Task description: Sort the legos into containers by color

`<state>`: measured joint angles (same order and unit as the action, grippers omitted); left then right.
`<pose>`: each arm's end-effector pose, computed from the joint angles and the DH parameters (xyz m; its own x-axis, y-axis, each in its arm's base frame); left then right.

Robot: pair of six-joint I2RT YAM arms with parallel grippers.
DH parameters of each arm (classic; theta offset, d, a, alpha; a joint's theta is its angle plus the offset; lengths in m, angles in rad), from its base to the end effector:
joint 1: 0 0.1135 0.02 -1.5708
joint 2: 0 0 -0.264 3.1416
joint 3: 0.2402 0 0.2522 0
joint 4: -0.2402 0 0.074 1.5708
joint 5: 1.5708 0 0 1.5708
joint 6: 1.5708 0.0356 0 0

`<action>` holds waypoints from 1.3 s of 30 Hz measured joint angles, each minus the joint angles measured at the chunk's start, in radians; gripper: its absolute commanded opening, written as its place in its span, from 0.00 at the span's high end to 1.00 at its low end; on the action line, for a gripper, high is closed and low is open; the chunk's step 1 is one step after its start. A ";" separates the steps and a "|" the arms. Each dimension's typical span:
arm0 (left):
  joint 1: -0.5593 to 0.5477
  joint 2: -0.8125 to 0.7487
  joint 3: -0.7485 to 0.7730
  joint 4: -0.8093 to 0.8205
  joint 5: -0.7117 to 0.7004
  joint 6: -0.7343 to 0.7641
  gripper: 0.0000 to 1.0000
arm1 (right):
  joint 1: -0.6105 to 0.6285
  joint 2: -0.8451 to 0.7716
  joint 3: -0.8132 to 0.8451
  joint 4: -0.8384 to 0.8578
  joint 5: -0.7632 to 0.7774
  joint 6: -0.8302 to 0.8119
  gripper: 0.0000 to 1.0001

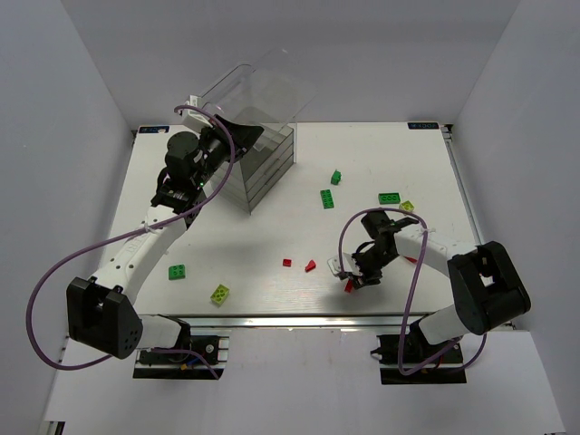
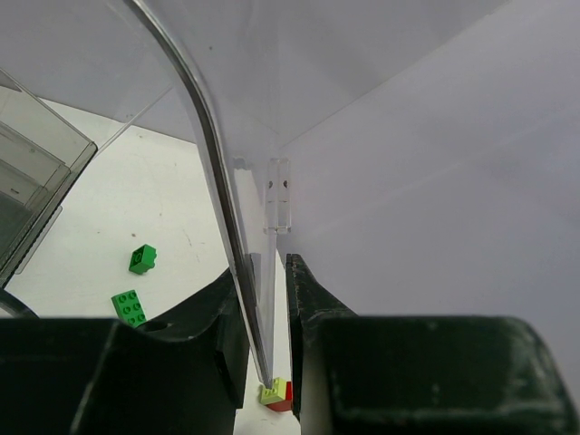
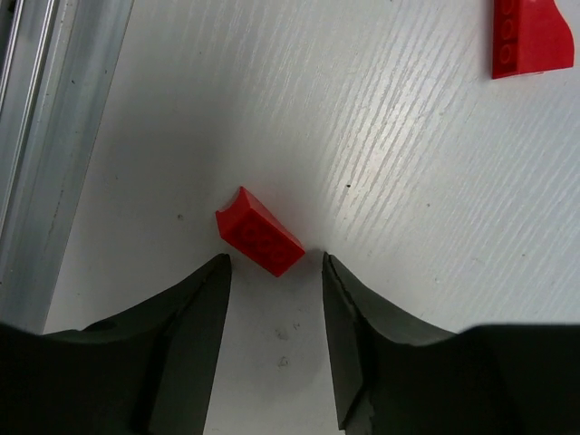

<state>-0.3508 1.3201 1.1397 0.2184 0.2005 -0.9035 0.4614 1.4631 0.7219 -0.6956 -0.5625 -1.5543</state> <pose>0.2934 -0.1149 0.3885 -0.3893 -0.6772 -0.6244 0.3521 0.5170 -0.7802 0.1946 0.1179 0.1517 0.4257 -0.7329 -0.5306 -0.8946 -0.4292 -0.1249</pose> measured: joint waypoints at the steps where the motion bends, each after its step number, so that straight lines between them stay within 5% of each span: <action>1: 0.000 0.000 0.000 0.000 0.000 0.000 0.69 | 0.000 0.000 0.001 0.000 0.000 0.000 0.48; 10: 0.000 0.000 0.000 0.000 0.000 -0.001 0.69 | 0.013 0.000 0.002 0.000 -0.003 -0.002 0.37; 16: 0.000 0.000 0.000 0.000 0.000 -0.004 0.69 | 0.036 0.000 0.002 0.014 -0.011 -0.019 0.38; 20: 0.000 0.000 -0.002 0.000 0.000 -0.005 0.69 | 0.048 0.002 0.002 0.016 -0.013 -0.037 0.52; 24: 0.000 0.000 -0.003 0.000 0.000 -0.006 0.69 | 0.060 0.025 0.020 0.010 -0.013 -0.058 0.78; 30: 0.000 -0.004 -0.019 0.001 0.000 -0.011 0.69 | 0.063 0.046 0.045 -0.006 -0.008 -0.075 0.96; 39: 0.000 -0.005 -0.019 0.004 -0.002 -0.012 0.69 | 0.063 0.175 0.386 0.065 -0.017 0.232 1.00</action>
<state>-0.3508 1.3155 1.1202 0.2222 0.1982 -0.9154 0.5240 1.6382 1.1084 -0.6304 -0.5797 -1.3220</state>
